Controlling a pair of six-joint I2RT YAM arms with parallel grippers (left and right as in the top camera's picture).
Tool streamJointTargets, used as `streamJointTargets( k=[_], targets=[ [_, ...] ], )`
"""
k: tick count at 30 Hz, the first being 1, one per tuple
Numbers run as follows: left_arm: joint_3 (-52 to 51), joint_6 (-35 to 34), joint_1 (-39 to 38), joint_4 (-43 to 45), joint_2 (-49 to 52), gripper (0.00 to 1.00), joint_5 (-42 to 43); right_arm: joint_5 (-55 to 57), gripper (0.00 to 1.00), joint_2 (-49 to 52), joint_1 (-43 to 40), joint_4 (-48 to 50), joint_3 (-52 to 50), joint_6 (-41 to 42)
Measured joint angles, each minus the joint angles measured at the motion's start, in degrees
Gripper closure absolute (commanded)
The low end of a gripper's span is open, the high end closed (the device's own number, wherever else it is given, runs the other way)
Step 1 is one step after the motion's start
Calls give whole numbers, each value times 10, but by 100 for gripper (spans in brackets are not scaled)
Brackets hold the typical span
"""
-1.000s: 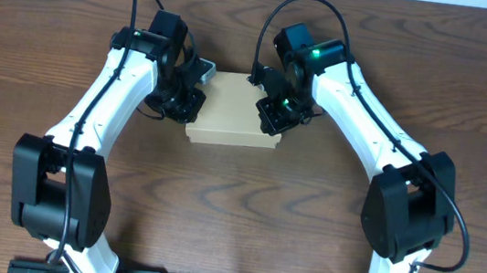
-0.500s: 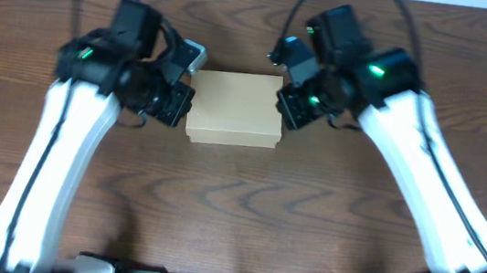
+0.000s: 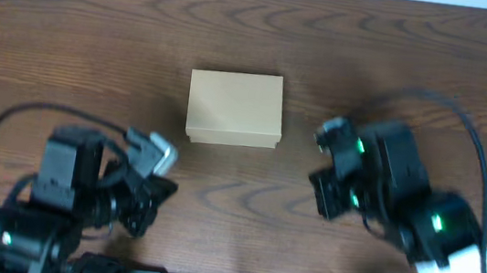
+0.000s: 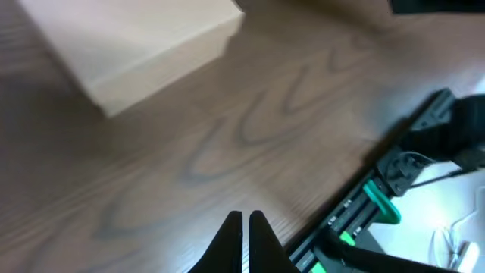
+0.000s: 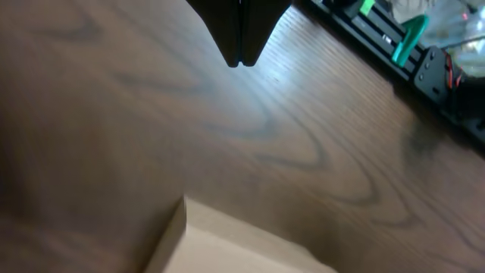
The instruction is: Pack container
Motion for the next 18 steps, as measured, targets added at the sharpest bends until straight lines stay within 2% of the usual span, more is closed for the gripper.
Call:
streamJointTargets(
  k=[7, 8, 9, 10, 11, 18],
  targets=[
    [-144, -40, 0, 27, -99, 94, 57, 2, 99, -162, 0, 10, -149, 73],
    [-158, -48, 0, 31, -105, 93, 63, 1, 59, -181, 0, 11, -157, 85],
    [-163, -54, 0, 31, -107, 81, 67, 1, 24, -188, 0, 11, -158, 94],
    [-167, -57, 0, 32, -107, 23, 70, 1, 1, -193, 0, 11, -158, 96],
    [-168, -59, 0, 33, -107, 5, 73, 1, 1, -195, 0, 11, -158, 98],
    [-168, -133, 0, 27, -108, 5, 77, 1, 1, -196, 0, 11, -164, 108]
  ],
)
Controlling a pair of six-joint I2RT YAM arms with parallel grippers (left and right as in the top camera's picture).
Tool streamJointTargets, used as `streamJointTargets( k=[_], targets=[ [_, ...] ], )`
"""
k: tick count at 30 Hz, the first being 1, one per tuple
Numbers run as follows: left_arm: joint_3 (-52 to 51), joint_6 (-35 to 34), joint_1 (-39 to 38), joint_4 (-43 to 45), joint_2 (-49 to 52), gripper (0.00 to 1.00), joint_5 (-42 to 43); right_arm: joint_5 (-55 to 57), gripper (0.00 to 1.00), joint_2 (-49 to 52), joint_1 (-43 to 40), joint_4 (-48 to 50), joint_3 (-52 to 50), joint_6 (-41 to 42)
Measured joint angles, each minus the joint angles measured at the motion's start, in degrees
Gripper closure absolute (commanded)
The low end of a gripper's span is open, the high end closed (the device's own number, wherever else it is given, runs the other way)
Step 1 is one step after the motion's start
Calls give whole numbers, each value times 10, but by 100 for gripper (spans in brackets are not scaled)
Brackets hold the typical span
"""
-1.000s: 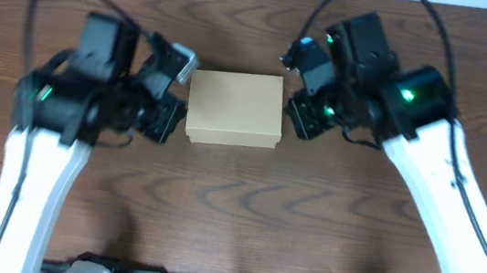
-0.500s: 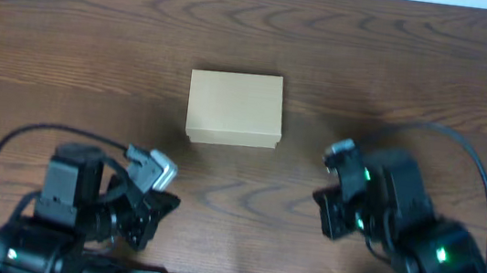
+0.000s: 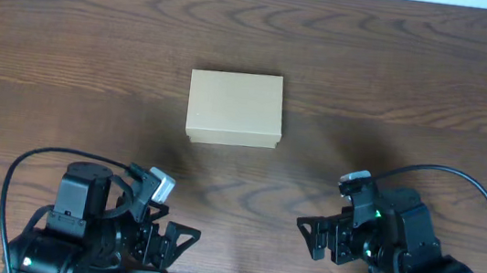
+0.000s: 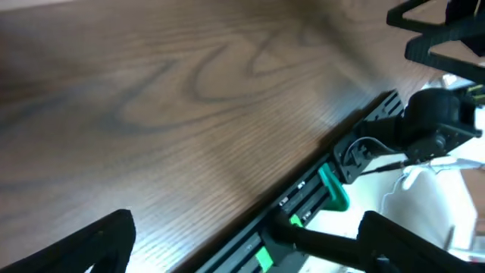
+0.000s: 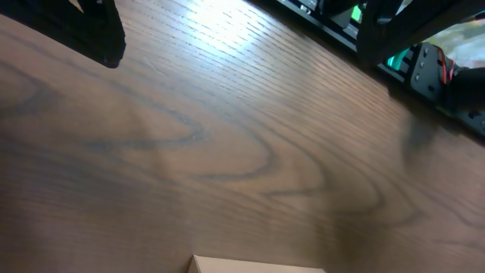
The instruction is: Pack container
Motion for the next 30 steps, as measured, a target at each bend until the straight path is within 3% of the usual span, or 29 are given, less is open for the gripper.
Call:
streamJointTargets(
  k=[5, 14, 23, 26, 30],
  targets=[
    [0, -24, 0, -2, 0, 5, -17, 0, 1, 0, 0, 0, 0, 0],
    [0, -32, 0, -14, -8, 5, -147, 0, 1, 0, 0, 0, -1, 1],
    [0, -32, 49, -73, -109, 5, -205, 0, 1, 0, 0, 0, -2, 1],
    [0, -32, 95, -49, -156, 5, -210, 0, 1, 0, 0, 0, -2, 1],
    [-1, -30, 151, 48, -212, 5, -211, 0, 1, 0, 0, 0, -2, 1]
  ],
)
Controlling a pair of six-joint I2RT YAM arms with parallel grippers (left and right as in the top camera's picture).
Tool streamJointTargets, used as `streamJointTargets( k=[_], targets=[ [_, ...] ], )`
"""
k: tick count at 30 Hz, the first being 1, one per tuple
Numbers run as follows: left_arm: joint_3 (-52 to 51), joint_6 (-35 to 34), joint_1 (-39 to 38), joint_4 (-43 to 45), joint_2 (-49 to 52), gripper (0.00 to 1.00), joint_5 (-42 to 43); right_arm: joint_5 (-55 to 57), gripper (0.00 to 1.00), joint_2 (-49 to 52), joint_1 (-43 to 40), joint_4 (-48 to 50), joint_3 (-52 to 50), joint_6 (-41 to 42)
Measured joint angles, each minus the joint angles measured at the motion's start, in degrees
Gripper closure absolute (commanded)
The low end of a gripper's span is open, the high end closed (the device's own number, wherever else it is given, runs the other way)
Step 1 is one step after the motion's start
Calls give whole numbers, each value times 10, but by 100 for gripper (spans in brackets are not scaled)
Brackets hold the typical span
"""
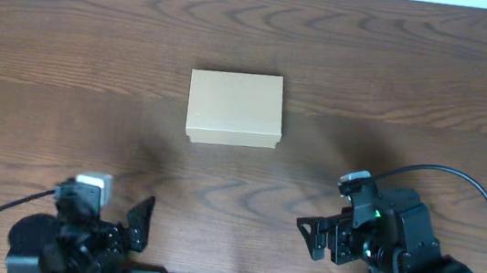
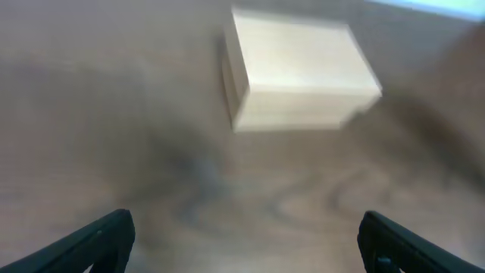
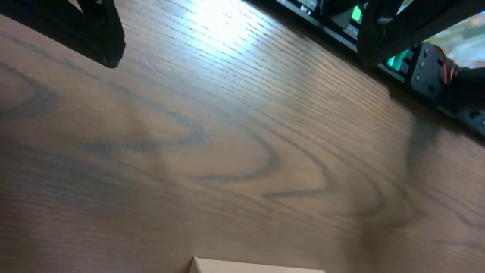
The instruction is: Pack container
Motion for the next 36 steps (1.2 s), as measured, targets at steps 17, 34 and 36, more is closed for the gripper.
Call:
streamJointTargets(
  k=[17, 34, 36],
  targets=[
    [-211, -4, 51, 240, -66, 5, -51, 0, 1, 0, 0, 0, 0, 0],
    [-270, -66, 35, 246, -105, 5, -143, 0, 1, 0, 0, 0, 0, 0],
    [-275, -64, 30, 244, -105, 5, -147, 0, 1, 0, 0, 0, 0, 0]
  ],
)
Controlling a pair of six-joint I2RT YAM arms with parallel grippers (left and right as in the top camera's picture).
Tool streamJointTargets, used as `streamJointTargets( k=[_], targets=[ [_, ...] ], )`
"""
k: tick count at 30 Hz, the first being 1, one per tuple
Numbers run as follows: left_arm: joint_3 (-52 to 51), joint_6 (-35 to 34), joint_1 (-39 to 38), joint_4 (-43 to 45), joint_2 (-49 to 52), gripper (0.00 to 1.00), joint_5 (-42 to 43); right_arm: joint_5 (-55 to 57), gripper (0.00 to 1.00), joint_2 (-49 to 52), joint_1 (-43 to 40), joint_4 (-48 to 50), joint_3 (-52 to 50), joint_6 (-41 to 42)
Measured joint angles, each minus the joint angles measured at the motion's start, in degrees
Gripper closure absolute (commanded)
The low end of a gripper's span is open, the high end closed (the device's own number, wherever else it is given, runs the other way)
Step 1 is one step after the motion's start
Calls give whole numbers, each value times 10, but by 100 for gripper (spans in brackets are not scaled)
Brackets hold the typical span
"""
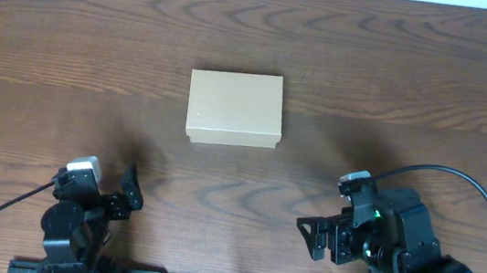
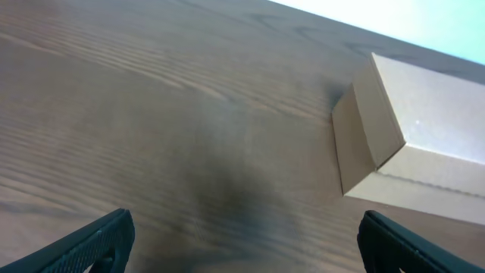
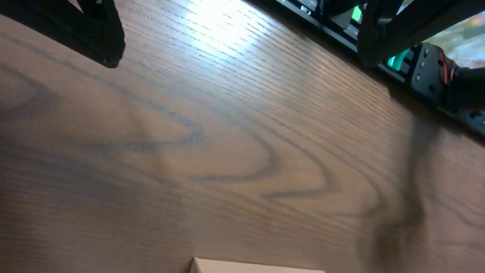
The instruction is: Pack container
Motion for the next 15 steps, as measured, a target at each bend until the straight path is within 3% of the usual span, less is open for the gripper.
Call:
streamJointTargets(
  k=[15],
  targets=[
    [-37, 0, -3, -6, 0, 5, 3, 0, 1, 0, 0, 0, 0, 0]
  ],
)
